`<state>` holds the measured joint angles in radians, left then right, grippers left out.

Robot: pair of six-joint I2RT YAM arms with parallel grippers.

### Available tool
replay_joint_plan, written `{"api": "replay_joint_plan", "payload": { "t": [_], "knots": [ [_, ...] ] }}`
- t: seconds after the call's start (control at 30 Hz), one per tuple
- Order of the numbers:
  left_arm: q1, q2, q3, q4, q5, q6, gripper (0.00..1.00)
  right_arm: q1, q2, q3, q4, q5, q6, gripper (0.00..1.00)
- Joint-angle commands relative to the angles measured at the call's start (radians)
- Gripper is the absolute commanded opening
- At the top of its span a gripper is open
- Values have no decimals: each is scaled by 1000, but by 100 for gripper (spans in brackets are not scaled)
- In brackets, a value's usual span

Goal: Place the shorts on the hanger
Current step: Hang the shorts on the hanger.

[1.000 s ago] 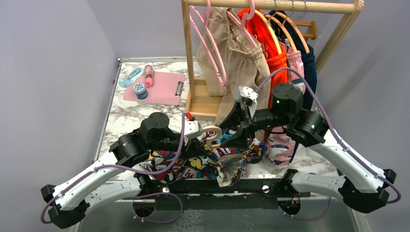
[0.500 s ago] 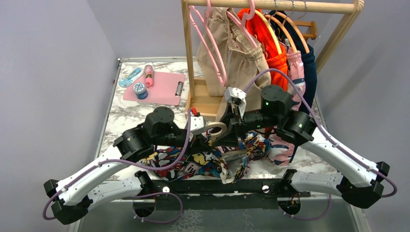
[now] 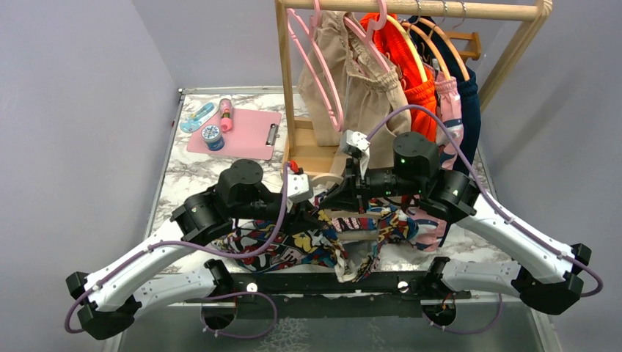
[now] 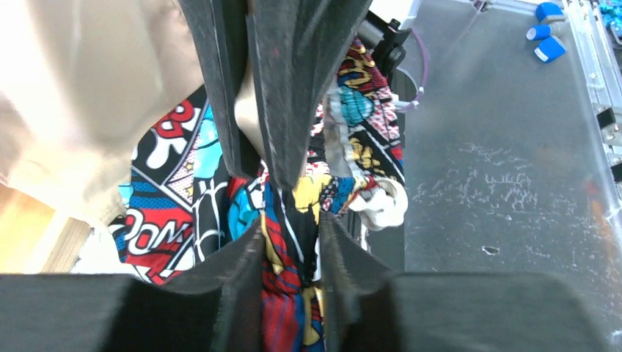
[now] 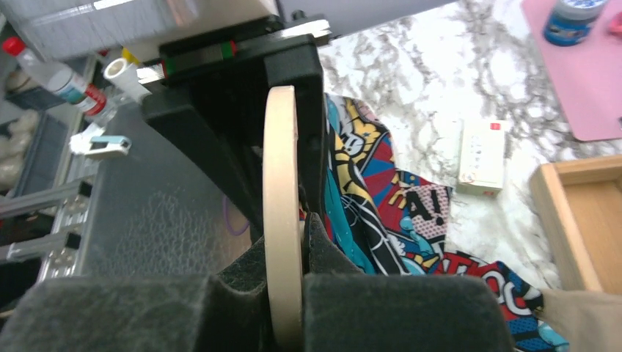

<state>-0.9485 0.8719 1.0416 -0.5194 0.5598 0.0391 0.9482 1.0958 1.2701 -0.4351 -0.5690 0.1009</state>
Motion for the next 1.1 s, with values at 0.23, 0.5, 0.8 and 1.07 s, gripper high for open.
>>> {"api": "replay_joint_plan", "payload": {
  "t": [0.23,0.5,0.8,1.07],
  "knots": [
    [1,-228,-38,20,-164,-24,43,0,-135,-30,6,183,83,1],
    [1,-307,-20,31,-386,-21,48,0,-169,-16,-17,259,106,1],
    [2,-464,-95,20,-543,-64,48,0,-218,-2,-25,333,132,1],
    [0,-447,-98,81,-596,-1,48,0,-216,7,2,263,169,1]
  ]
}}
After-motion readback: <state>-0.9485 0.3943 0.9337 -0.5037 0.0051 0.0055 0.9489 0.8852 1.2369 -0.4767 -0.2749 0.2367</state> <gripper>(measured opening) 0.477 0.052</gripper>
